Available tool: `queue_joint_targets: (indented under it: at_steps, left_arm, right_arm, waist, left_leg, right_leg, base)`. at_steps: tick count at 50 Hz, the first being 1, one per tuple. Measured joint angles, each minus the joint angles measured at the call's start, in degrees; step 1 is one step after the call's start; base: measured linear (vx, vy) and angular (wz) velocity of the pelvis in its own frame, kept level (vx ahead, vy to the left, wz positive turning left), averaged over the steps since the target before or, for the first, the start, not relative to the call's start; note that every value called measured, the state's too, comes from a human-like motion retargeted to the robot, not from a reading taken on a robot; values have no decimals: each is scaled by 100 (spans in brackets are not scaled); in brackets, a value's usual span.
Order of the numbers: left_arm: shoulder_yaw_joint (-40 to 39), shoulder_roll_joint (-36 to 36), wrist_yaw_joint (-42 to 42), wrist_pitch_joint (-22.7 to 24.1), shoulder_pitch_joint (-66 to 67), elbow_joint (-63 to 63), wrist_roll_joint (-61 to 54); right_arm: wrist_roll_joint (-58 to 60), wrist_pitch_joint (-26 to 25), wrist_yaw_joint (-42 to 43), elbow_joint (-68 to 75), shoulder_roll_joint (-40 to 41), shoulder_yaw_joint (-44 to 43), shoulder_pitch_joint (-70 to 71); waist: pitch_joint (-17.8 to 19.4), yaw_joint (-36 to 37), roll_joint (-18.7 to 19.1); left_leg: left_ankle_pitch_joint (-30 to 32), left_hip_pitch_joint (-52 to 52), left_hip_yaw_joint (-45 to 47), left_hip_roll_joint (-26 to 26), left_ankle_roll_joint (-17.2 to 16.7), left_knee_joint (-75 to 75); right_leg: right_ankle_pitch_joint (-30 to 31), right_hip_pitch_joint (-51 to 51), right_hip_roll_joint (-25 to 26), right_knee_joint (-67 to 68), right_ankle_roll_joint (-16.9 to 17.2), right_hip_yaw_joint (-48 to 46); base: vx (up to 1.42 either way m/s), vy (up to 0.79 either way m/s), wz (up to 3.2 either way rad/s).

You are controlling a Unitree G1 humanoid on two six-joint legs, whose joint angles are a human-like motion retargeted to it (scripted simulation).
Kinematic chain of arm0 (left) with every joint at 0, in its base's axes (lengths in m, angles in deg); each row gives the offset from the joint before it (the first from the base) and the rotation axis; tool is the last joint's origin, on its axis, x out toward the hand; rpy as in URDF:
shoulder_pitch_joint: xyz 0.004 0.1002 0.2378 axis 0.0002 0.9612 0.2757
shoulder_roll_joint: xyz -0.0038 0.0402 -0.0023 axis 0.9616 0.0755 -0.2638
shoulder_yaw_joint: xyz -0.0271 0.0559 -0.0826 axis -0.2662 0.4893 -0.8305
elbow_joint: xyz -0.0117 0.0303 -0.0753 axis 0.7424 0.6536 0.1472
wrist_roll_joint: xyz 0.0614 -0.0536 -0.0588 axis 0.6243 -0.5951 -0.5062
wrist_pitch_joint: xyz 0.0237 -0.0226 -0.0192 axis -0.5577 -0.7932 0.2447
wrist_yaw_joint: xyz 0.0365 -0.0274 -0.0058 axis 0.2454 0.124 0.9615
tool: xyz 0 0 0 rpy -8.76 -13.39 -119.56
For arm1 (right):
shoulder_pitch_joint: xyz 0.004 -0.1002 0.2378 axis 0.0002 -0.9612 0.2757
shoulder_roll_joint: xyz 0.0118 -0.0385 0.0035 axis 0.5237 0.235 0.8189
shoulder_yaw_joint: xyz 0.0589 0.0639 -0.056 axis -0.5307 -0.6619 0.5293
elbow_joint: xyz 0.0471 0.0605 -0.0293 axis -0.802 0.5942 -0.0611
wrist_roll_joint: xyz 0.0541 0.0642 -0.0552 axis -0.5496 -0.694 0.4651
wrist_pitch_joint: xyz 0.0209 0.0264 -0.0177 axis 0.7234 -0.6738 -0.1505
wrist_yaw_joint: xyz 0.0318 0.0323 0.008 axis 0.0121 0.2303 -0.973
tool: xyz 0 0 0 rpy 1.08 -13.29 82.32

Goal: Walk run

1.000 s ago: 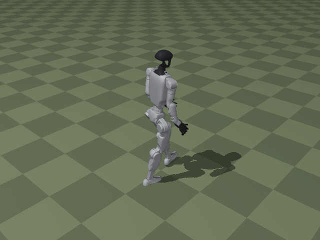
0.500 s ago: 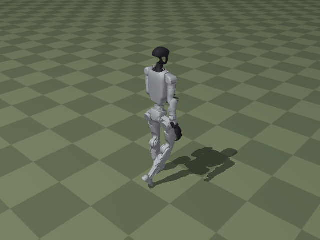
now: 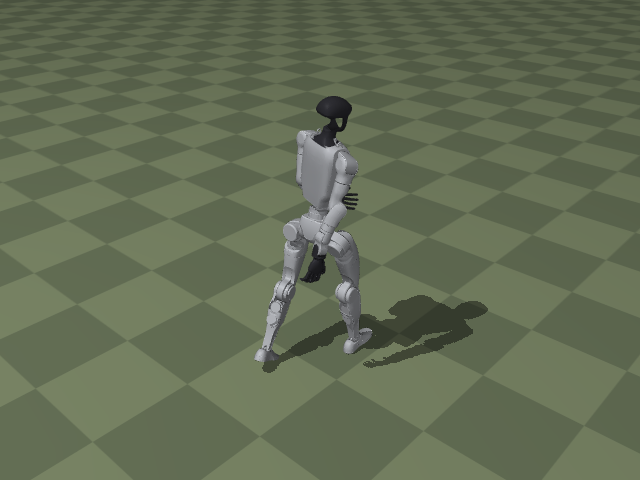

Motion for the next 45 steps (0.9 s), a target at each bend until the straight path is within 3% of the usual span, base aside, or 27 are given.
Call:
queue_joint_targets:
  at_steps: [3,6,10,13,15,23,27,30,32,35,37,39,40,45]
  left_arm:
    - [85,-123,100,119,271,53,-149]
    - [82,-70,239,211,273,33,-114]
    - [-19,10,19,244,219,6,56]
    - [-74,28,-15,325,242,-78,10]
    - [-64,55,-2,386,278,-144,14]
    - [-209,-45,100,441,337,-379,165]
    - [-323,-91,85,455,343,-470,225]
    - [-440,-80,89,457,322,-520,364]
    - [-518,-55,69,468,350,-508,496]
    - [-603,22,34,480,396,-464,572]
    - [-620,147,14,422,285,-417,501]
    - [-561,284,46,410,168,-394,502]
    - [-525,340,80,427,110,-397,536]
    - [-460,460,241,433,-208,-423,691]
  right_arm:
    - [-112,87,194,-1,-107,69,383]
    - [-79,211,487,-247,-172,329,921]
    - [207,194,741,-678,-296,686,1671]
    - [523,174,734,-1117,-337,858,2154]
    - [599,224,707,-1429,-333,977,2420]
    - [465,511,476,-2474,-145,1039,3141]
    - [308,721,575,-2656,-32,1043,3115]
    - [399,771,544,-2508,46,1026,2910]
    - [631,671,448,-2262,90,992,2651]
    - [1102,341,420,-1765,192,948,2192]
    - [1268,153,564,-1362,246,971,1904]
    - [1364,131,683,-938,214,965,1632]
    - [1423,131,695,-751,186,945,1502]
    - [1619,-125,491,-456,189,649,748]
  waist:
    - [21,-13,-94]
    - [24,5,-280]
    - [4,-84,-286]
    - [-23,275,-460]
    - [-43,472,-532]
    - [-76,1020,-631]
    - [-163,1097,-831]
    - [-187,1382,-1023]
    - [-257,1627,-1144]
    - [-360,1581,-1333]
    - [-273,1400,-1223]
    - [-205,1271,-1026]
    - [-174,1249,-968]
    - [-80,1064,-513]
  left_leg:
    - [1540,-339,24,84,-318,1283]
    - [2286,-999,393,240,-127,2838]
    - [1310,-1998,360,561,214,3878]
    - [498,-2686,491,296,488,3723]
    - [83,-3040,661,265,648,3227]
    - [-626,-3689,1048,-101,1326,-243]
    - [-955,-3742,1128,-499,1362,-1385]
    - [-728,-3649,1351,-411,1811,-944]
    - [-303,-3518,1375,-384,1817,-849]
    - [-381,-3406,676,-579,1850,-519]
    - [-602,-3295,381,-491,1798,-269]
    - [-819,-2920,481,-326,1794,-282]
    - [-923,-2716,446,-325,1785,-343]
    - [-1210,-2086,306,-92,1562,-548]
  right_leg:
    - [-181,361,-28,81,-412,-102]
    - [-371,738,-46,38,-740,-362]
    - [-585,1188,140,-118,-924,-374]
    - [-659,1501,249,-246,-1005,-158]
    - [-735,1700,324,-303,-1035,-128]
    - [-1128,2437,798,-361,-1281,-1]
    - [-1162,2693,790,-257,-1351,-190]
    - [-924,2903,826,-6,-1239,-12]
    - [-411,3049,775,217,-1001,-71]
    - [1019,3056,601,869,-397,-264]
    - [1900,2768,917,1739,41,28]
    - [2355,2297,1317,2782,350,88]
    - [2456,2059,1449,3290,467,134]
    - [1043,944,1366,4050,131,39]
  base:
    - [92,-53,-31]
    - [61,-38,-37]
    - [68,-35,0]
    - [73,-26,-110]
    - [70,-23,-91]
    - [78,-19,-45]
    - [79,-15,-4]
    - [88,-14,-65]
    - [115,-7,-77]
    - [107,-7,6]
    - [84,-14,75]
    - [100,-17,74]
    - [74,-12,15]
    - [75,-5,29]
